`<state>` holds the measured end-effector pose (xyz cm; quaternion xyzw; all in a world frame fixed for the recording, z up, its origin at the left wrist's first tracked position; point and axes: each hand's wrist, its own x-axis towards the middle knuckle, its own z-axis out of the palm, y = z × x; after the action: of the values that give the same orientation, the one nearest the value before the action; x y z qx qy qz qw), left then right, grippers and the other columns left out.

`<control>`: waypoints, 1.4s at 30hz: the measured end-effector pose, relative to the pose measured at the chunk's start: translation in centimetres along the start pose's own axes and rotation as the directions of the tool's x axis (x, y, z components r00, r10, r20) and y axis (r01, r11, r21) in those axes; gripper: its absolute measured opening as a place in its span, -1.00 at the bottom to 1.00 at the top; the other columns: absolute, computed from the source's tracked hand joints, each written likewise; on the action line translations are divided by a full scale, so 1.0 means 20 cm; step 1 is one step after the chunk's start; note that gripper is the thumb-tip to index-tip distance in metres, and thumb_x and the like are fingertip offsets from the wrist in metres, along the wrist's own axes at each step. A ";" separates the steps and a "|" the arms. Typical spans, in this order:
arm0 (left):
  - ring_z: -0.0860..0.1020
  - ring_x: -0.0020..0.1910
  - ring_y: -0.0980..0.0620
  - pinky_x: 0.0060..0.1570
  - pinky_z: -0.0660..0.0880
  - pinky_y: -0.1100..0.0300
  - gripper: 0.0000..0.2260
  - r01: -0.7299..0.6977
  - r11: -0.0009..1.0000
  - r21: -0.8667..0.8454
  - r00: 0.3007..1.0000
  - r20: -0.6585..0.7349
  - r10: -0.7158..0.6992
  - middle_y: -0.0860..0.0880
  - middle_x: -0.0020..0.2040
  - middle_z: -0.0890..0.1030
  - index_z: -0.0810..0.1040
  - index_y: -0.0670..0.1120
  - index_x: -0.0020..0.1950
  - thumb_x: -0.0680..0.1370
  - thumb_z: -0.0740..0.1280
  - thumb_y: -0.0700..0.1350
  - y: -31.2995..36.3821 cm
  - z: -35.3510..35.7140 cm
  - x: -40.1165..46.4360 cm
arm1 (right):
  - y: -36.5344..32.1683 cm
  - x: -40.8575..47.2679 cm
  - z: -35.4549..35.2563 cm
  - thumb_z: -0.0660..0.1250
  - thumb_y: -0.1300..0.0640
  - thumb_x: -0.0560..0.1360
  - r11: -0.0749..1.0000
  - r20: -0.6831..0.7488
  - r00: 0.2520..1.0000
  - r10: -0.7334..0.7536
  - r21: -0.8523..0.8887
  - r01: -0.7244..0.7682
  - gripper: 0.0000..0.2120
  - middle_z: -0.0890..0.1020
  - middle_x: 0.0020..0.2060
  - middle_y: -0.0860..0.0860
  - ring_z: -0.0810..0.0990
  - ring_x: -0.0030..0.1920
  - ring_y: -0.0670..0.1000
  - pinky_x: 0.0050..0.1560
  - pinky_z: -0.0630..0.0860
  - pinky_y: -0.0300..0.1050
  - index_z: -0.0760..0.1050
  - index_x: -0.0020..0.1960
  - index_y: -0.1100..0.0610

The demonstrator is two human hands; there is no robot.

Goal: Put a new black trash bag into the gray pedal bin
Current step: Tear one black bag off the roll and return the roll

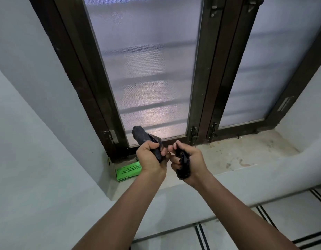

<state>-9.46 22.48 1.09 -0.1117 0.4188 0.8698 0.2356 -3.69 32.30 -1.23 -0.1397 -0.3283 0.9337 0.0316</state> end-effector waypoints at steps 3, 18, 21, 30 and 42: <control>0.30 -0.52 -0.06 -0.41 0.20 0.13 -0.82 -0.019 0.959 0.282 0.997 0.078 -0.003 -0.12 -0.50 0.36 0.35 -0.16 -0.36 0.11 0.26 -0.16 0.00 -0.03 0.01 | -0.03 -0.01 0.00 0.25 0.14 0.60 0.930 -0.001 1.000 -0.006 -0.368 0.005 -0.72 0.48 -0.34 0.15 0.34 -0.50 0.01 -0.51 0.18 -0.24 0.43 -0.28 0.17; 0.25 -0.57 0.02 -0.41 0.10 0.16 -0.91 0.013 0.745 0.667 0.982 0.131 -0.134 -0.08 -0.53 0.31 0.38 -0.13 -0.45 0.11 0.25 -0.26 -0.05 -0.16 0.06 | -0.10 0.08 -0.11 0.24 0.06 0.52 0.404 -0.018 0.993 0.121 -0.913 -0.065 -0.82 0.54 -0.35 0.04 0.48 -0.36 0.01 -0.27 0.37 -0.07 0.51 -0.18 0.13; 0.45 -0.42 -0.05 -0.33 0.30 0.16 -0.73 0.043 0.752 0.658 0.988 0.083 -0.129 -0.10 -0.36 0.48 0.49 -0.14 -0.18 0.14 0.32 -0.24 -0.05 -0.18 0.09 | -0.08 0.12 -0.18 0.20 0.17 0.37 0.588 -0.093 0.989 0.114 -0.796 -0.142 -0.67 0.57 -0.25 0.25 0.57 -0.38 0.13 -0.36 0.44 -0.06 0.51 0.06 0.31; 0.53 -0.16 -0.11 -0.21 0.39 0.13 -0.73 0.146 0.660 0.737 0.987 -0.065 -0.145 -0.13 -0.13 0.60 0.54 -0.11 0.01 0.32 0.37 -0.20 -0.05 -0.36 0.15 | -0.04 0.34 -0.46 0.34 0.22 0.48 0.087 -0.175 0.954 -0.244 -0.984 -0.158 -0.49 0.55 0.24 0.02 0.54 0.19 0.10 0.03 0.57 0.03 0.50 0.16 -0.39; 0.43 -0.36 -0.02 -0.40 0.30 0.17 -0.68 0.162 0.669 0.726 0.978 -0.027 -0.207 -0.14 -0.23 0.49 0.44 -0.17 -0.02 0.25 0.38 -0.23 -0.05 -0.44 0.14 | 0.04 0.52 -0.58 0.27 0.42 0.46 -0.486 0.025 0.996 -0.082 -0.874 -0.018 -0.41 0.61 0.14 0.08 0.63 0.10 0.14 -0.14 0.57 -0.06 0.44 0.38 -0.03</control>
<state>-11.42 17.04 -6.08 -0.0263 0.7071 0.6085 0.3591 -10.27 40.21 -12.94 -0.1149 -0.9738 0.1848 -0.0653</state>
